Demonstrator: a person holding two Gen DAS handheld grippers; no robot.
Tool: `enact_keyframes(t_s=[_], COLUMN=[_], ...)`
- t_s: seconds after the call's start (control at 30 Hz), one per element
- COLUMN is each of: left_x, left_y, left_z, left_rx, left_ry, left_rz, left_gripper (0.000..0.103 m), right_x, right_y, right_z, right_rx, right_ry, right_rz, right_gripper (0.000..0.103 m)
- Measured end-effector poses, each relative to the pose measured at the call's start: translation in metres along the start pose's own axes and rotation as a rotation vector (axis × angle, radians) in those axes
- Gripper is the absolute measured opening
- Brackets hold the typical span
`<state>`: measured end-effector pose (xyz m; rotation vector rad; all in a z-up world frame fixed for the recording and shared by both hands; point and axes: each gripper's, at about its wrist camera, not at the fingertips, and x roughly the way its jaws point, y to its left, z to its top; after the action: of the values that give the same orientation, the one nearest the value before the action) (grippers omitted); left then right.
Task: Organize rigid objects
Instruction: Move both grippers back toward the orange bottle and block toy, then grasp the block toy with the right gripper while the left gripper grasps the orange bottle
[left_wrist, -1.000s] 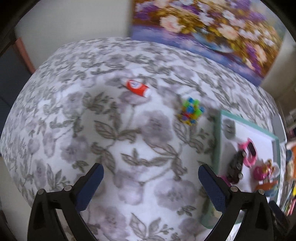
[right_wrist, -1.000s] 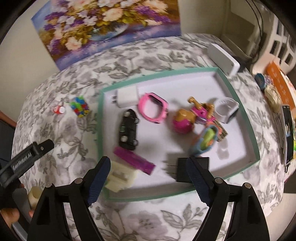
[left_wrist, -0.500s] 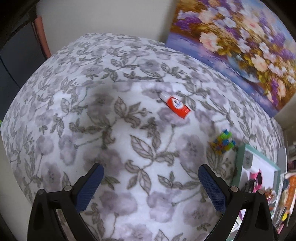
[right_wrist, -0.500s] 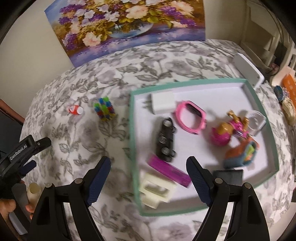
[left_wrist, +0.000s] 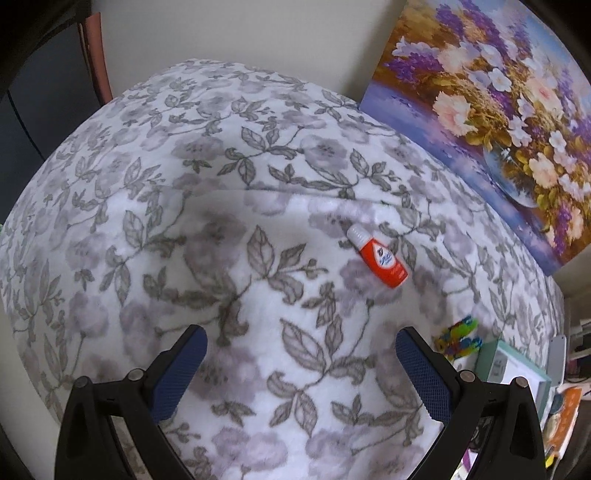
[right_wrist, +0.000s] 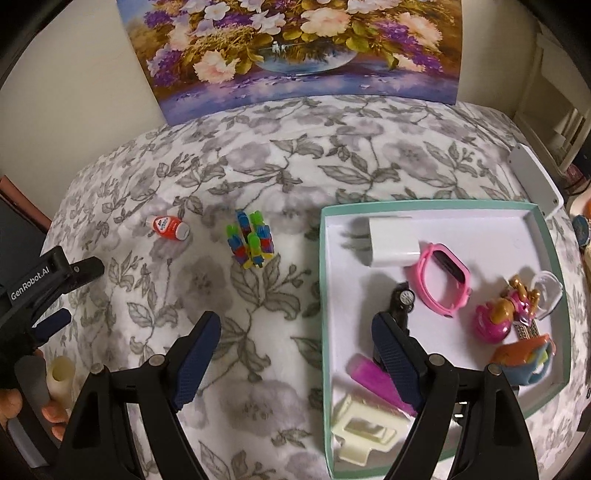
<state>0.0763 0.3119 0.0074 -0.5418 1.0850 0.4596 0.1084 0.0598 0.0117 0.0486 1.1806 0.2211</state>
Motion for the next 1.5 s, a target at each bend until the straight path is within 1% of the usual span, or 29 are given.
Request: enact_keyframes(t_s=[0.23,0.5,0.6,0.67,0.73,0.83,1.0,1.1,1.27,1.4,1.5], left_x=[0.022,0.039,0.047,0.054,0.06,0.071,0.082,0.085,0.089,0.091,0.094], left_y=[-0.012,-0.033,-0.037,-0.039,-0.042,-0.047,-0.052,-0.057,-0.058,-0.056,-0.058], left_z=[0.01,0.019,0.021,0.024,0.025,0.027,0.031,0.035,0.039,0.037,0.033], left_rx=[0.0,0.07,0.076,0.072,0.084,0.099,0.115,0.168,0.259,0.316,0.351], left_ry=[0.02,0.012,0.012,0.012,0.011,0.02,0.011,-0.006,0.007,0.017,0.025], left_rz=[-0.032,-0.055,-0.069,-0.084,-0.086,-0.1,-0.106,-0.109,-0.13,-0.123,-0.128], left_gripper=[0.103,0.103,0.103,0.103,0.102,0.098,0.098,0.098,0.098,0.098,0.099], right_x=[0.015,0.034,0.045,0.052,0.058,0.065,0.075,0.08,0.086,0.088,0.088], right_y=[0.004,0.018,0.026,0.03,0.032,0.032,0.033,0.031,0.03,0.029,0.029], right_z=[0.015,0.029,0.032,0.033,0.033,0.036,0.043,0.045,0.045,0.045,0.046], right_rx=[-0.008,-0.035,-0.058,-0.071,-0.079,-0.08,-0.081,-0.081,-0.076,-0.071,-0.069], right_ry=[0.0,-0.005,0.006,0.017,0.024,0.025,0.026,0.035,0.052,0.06,0.054], right_rz=[0.002,0.017,0.016,0.015,0.015,0.01,0.018,0.024,0.027,0.022,0.021], right_gripper=[0.084,0.083,0.076,0.069,0.067,0.066,0.062,0.061,0.061,0.06,0.054])
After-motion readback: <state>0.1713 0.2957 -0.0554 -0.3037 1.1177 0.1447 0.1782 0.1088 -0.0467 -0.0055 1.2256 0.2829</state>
